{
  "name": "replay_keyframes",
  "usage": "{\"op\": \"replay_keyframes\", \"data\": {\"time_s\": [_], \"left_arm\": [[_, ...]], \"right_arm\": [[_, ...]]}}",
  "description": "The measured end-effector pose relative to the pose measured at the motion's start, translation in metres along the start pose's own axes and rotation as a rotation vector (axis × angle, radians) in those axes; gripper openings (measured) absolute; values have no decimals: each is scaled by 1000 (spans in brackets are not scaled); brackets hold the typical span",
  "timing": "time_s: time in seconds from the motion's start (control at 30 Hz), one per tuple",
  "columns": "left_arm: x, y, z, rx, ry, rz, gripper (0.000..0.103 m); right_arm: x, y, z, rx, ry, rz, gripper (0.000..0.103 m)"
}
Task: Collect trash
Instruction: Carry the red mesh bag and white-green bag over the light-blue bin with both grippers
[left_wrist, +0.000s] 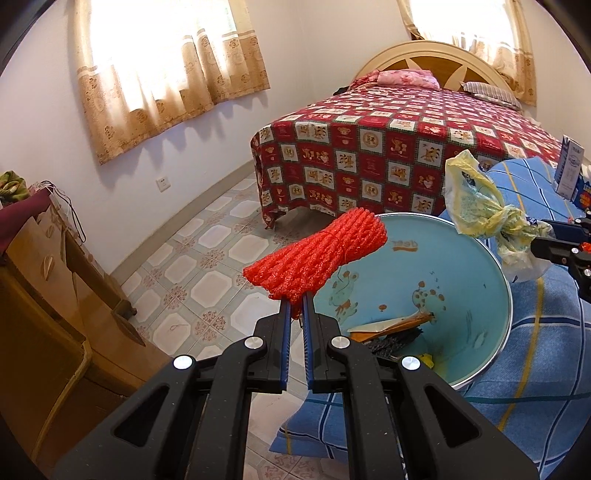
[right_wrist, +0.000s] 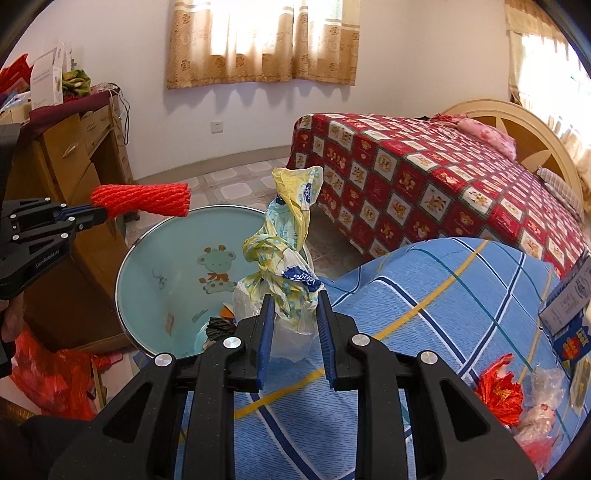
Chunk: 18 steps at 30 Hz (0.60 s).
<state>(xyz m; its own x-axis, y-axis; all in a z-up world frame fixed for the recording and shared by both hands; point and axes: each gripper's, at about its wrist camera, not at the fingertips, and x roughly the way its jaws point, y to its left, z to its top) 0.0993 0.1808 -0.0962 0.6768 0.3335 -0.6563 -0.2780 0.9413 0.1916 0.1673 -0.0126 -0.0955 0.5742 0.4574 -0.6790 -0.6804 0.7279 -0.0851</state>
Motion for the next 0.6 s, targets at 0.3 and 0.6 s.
{"op": "replay_keyframes", "data": {"time_s": [0.3, 0.6], "left_arm": [[1, 2, 0, 0, 0, -1, 6], [0, 1, -1, -4, -2, 0, 6]], "right_arm": [[0, 1, 0, -5, -3, 2, 24], [0, 3, 0, -7, -2, 2, 24]]}}
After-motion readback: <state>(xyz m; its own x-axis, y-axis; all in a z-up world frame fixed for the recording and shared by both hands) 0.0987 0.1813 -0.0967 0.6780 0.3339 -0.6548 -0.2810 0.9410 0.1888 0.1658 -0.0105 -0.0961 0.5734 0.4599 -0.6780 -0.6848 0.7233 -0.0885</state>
